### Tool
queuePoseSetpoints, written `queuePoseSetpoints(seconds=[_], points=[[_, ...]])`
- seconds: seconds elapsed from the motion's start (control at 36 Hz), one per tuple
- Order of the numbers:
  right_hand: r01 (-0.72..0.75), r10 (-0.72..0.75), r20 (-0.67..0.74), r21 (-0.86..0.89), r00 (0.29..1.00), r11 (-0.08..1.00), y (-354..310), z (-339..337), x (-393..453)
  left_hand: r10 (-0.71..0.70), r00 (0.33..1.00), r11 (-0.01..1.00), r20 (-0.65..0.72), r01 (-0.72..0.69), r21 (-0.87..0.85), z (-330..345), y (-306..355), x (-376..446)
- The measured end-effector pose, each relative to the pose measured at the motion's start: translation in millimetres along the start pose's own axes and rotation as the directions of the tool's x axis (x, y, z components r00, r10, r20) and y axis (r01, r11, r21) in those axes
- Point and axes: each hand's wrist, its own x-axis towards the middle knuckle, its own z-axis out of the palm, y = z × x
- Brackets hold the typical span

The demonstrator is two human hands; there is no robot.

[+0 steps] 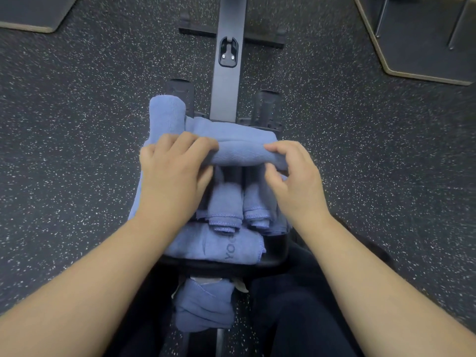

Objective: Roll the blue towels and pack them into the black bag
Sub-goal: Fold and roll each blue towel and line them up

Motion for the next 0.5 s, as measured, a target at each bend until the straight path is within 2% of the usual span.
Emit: queuePoseSetpoints(seconds=[0.11,0.22,0.36,0.5], points=[[0.022,-0.021,-0.031,0.021,0.999,1.000,-6.2,-4.1,-2.4,0.040,0.997,0.997,-0.070,-0.045,-0.068,-6.7,1.2,-0.9],[0.069,-0.068,-0.053,0.014,0.996,0.997,-12.2,-10.2,-6.8,0.081,0.993,0.991,-0.084,-0.089,-0.104,-13.2,1.1,-4.6],[0.106,-0.106,-0.039,0.004,0.994,0.994,-16.2,-17.3,-18.5,0.117,0.992,0.991,-0.040,-0.119,-0.062,-21.1,0.6,-14.1],[0.066,-0.066,0.026,0.002,0.997,0.998,-17.2,-18.1,-31.5,0.120,0.993,0.992,0.007,-0.119,-0.052,-20.6,-0.4,-23.3]])
